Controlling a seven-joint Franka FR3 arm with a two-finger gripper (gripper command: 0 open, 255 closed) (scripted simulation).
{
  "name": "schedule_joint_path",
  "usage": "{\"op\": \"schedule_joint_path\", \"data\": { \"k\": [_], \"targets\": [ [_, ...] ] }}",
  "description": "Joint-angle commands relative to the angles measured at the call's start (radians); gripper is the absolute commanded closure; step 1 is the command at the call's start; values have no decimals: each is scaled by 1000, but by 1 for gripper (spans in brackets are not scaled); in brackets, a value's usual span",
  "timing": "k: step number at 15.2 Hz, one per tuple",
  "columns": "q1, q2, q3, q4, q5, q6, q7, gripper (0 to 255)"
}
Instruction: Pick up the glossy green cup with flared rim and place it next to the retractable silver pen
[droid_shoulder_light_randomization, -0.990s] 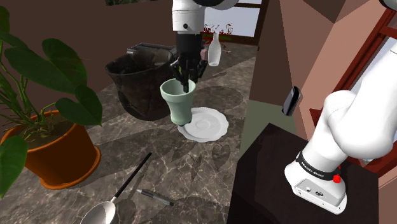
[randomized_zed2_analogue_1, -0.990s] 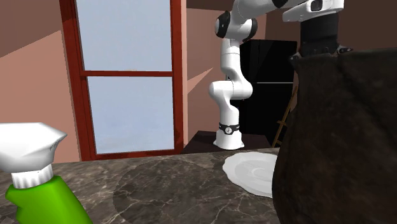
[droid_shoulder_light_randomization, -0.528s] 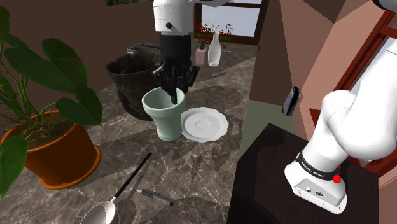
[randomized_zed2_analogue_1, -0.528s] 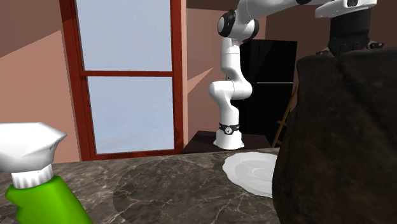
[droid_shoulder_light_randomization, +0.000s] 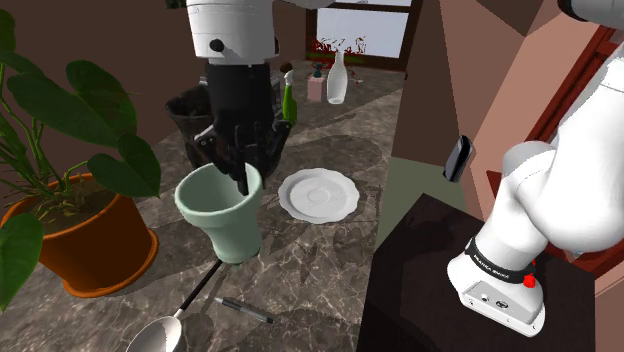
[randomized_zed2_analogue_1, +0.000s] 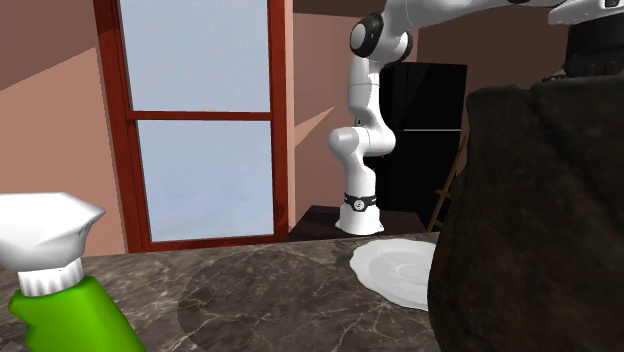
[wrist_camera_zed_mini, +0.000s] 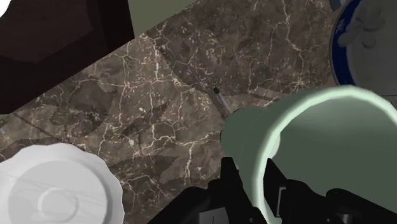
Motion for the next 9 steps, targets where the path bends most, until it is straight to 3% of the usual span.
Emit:
{"op": "schedule_joint_path", "data": {
  "k": [1, 9],
  "targets": [
    [28, 37, 30, 55, -10, -8, 64, 255],
    [142, 221, 114, 307, -85, -50, 274, 255]
  ]
}}
